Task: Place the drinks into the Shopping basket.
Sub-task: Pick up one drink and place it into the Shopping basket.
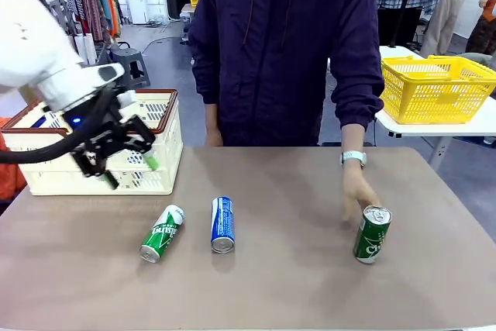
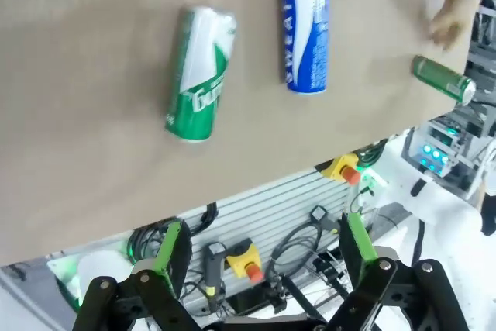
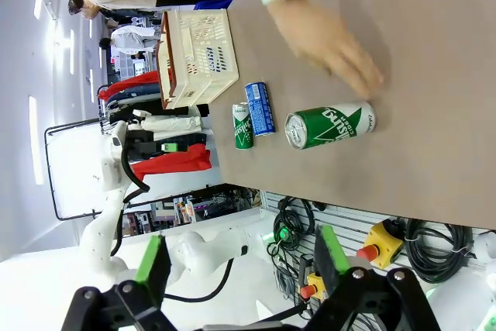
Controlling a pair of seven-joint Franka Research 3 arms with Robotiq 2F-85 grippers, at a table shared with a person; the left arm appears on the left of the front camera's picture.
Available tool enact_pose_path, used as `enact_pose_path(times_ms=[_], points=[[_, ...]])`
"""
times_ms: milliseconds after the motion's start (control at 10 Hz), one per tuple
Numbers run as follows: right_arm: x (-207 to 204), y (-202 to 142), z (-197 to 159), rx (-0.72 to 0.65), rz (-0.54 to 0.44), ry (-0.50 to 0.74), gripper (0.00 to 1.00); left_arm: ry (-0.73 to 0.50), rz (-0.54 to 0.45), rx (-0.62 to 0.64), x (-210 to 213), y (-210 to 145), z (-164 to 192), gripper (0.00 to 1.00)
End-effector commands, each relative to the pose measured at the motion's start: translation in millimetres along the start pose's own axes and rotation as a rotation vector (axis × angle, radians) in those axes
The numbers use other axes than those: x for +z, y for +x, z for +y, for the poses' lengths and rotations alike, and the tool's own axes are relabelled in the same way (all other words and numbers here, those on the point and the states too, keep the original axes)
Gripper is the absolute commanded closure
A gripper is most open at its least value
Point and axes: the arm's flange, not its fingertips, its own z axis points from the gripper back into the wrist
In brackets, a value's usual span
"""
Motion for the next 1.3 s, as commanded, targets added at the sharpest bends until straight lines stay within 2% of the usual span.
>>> enact_pose_path(times_ms=[0, 200, 300, 400, 500, 700, 800, 900, 1100, 1200], points=[[3, 0, 3, -0.003, 0.001, 0.012, 0.0, 0.027, 0.01, -0.021, -20, 9, -20, 0.0], [3, 0, 3, -0.003, 0.001, 0.012, 0.0, 0.126, -0.004, 0.06, -49, 38, -73, 0.0], [3, 0, 3, -0.003, 0.001, 0.012, 0.0, 0.173, 0.006, 0.058, -69, 45, -101, 0.0], [3, 0, 3, -0.003, 0.001, 0.012, 0.0, 0.246, 0.058, 0.035, -91, 53, -123, 0.0], [3, 0, 3, -0.003, 0.001, 0.012, 0.0, 0.322, 0.036, 0.071, -113, 63, -141, 0.0], [3, 0, 3, -0.003, 0.001, 0.012, 0.0, 0.428, -0.001, 0.118, -145, 80, -155, 0.0], [3, 0, 3, -0.003, 0.001, 0.012, 0.0, 0.456, 0.039, 0.09, -161, 83, -159, 0.0], [3, 0, 3, -0.003, 0.001, 0.012, 0.0, 0.469, 0.013, 0.08, -177, 84, -160, 0.0], [3, 0, 3, -0.003, 0.001, 0.012, 0.0, 0.461, -0.127, 0.089, -199, 83, -156, 0.0], [3, 0, 3, -0.003, 0.001, 0.012, 0.0, 0.469, -0.135, 0.114, -207, 83, -151, 0.0]])
